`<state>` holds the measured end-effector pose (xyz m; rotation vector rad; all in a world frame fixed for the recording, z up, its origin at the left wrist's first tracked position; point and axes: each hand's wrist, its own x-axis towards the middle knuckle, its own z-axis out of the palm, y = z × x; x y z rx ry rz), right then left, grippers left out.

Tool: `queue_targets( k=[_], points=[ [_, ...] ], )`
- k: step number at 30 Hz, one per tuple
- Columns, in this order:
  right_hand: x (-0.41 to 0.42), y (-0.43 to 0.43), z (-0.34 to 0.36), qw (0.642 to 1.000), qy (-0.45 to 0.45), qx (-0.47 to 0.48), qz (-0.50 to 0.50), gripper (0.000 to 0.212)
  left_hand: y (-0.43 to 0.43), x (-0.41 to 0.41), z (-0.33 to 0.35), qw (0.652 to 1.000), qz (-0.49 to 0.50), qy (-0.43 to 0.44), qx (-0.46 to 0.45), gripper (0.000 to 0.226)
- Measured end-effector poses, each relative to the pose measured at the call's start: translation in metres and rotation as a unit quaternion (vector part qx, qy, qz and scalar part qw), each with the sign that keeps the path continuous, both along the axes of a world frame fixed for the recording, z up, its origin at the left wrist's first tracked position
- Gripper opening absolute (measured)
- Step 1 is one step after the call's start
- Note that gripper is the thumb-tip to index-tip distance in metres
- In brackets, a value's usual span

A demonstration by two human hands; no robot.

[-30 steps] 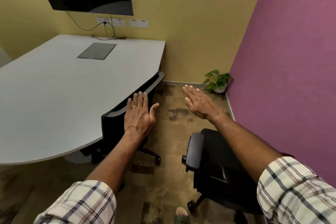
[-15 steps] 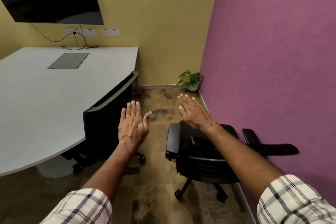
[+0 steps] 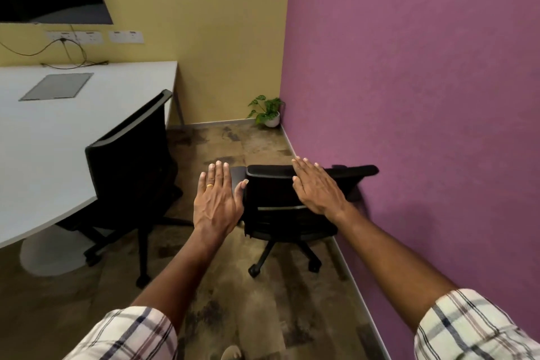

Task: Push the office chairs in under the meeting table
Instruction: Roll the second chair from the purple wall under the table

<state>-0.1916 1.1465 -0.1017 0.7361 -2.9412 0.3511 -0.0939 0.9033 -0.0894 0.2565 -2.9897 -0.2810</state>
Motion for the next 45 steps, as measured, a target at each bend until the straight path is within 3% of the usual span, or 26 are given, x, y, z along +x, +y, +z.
queue_targets(
  k=[10, 21, 36, 45],
  points=[
    [0.091, 0.127, -0.008, 0.992, -0.004, -0.009, -0.124, 0.058, 0.107, 0.053, 0.0, 0.993, -0.114, 0.018, -0.008, 0.075],
    [0.126, 0.159, -0.018, 0.985, 0.012, -0.005, -0.173, 0.058, 0.118, 0.041, -0.005, 0.984, -0.17, 0.024, -0.045, 0.075],
    [-0.018, 0.214, -0.054, 0.993, 0.027, -0.007, -0.117, 0.058, 0.162, -0.056, -0.05, 0.994, -0.091, -0.027, -0.058, 0.075],
    [-0.088, 0.209, -0.074, 0.996, 0.065, 0.004, -0.06, 0.058, 0.149, -0.108, -0.079, 0.994, -0.079, -0.033, -0.062, 0.104]
  ],
)
